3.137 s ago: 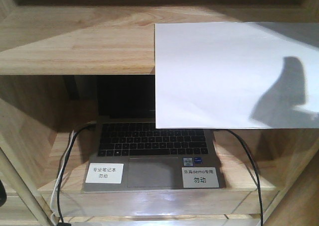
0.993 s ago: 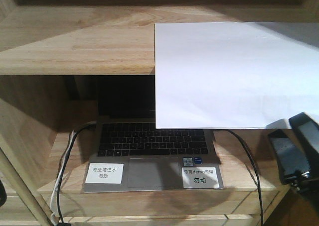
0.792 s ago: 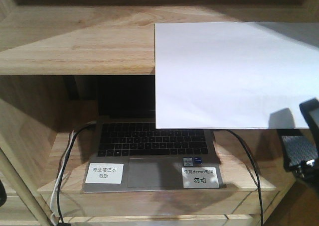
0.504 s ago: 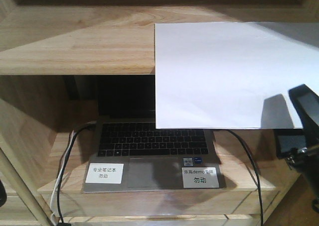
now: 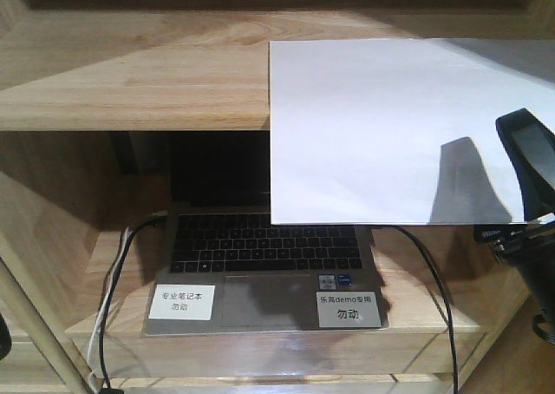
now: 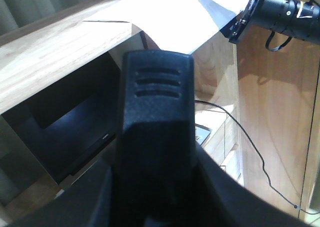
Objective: Grab stapler and paper to desk for stapling
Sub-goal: 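Move the right gripper to the edge of the white paper sheet, then grip the paper edge with the right gripper and pull it off the shelf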
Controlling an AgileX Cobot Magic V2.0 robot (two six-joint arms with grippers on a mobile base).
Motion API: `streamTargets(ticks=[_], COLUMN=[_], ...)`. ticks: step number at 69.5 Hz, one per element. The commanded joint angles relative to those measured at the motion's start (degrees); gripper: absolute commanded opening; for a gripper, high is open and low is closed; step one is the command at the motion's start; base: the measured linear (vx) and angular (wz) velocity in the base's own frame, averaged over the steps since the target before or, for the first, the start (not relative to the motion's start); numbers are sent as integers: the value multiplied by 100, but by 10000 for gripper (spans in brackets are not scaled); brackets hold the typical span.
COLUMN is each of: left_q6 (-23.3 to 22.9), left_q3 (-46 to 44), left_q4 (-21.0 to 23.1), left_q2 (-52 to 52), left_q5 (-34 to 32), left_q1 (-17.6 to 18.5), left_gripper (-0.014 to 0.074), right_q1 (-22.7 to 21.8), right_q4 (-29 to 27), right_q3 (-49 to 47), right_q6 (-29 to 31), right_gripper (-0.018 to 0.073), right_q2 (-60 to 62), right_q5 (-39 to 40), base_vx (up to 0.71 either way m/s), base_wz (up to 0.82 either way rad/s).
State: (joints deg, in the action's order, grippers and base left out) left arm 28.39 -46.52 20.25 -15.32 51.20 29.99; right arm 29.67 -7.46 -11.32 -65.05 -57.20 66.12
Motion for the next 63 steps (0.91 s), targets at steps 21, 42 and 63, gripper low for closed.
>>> streamTargets(ticks=[21, 42, 63], left_q6=[14, 14, 14], left_q3=[-141, -141, -141], left_q4=[184, 184, 184], left_q2=[-90, -90, -90], left_q5=[-611, -611, -611], left_q1=[16, 16, 16], left_gripper=[-6, -6, -6], right_q1=[15, 15, 15], right_q4=[66, 66, 272], right_q3=[-167, -167, -179], right_q6=[71, 86, 91], right_gripper=[181, -11, -8], right_q2=[33, 47, 83], right_q5=[1091, 1091, 1091], base_vx=[0, 0, 0], base_wz=[0, 0, 0])
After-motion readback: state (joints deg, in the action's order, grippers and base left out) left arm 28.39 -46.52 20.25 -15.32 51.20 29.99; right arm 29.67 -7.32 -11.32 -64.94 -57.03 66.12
